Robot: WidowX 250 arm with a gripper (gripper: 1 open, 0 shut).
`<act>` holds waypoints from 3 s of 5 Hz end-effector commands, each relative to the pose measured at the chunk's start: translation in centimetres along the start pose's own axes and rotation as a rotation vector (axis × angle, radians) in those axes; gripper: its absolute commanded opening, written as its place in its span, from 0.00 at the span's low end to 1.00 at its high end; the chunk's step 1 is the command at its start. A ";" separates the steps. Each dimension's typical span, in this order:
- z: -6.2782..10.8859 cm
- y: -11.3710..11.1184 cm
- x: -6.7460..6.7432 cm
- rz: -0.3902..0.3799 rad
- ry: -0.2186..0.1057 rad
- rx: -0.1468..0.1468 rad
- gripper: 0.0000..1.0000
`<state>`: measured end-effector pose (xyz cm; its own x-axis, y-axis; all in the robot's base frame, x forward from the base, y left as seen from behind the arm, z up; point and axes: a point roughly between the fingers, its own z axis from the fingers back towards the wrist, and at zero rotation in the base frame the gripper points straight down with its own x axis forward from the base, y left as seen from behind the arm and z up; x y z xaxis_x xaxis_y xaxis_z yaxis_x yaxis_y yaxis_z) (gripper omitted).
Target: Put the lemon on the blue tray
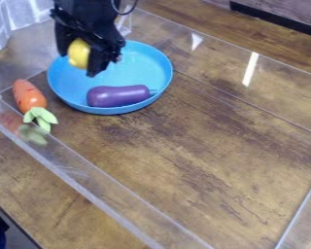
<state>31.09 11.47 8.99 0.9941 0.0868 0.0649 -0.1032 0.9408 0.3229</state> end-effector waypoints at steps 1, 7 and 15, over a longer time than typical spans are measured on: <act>1.6 1.1 1.2 0.029 -0.071 0.016 0.00; -1.1 4.4 3.5 0.064 -0.086 0.038 0.00; 3.0 6.8 6.1 -0.064 -0.144 -0.103 1.00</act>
<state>36.56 16.70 12.27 0.9912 -0.0237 0.1300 -0.0045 0.9772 0.2122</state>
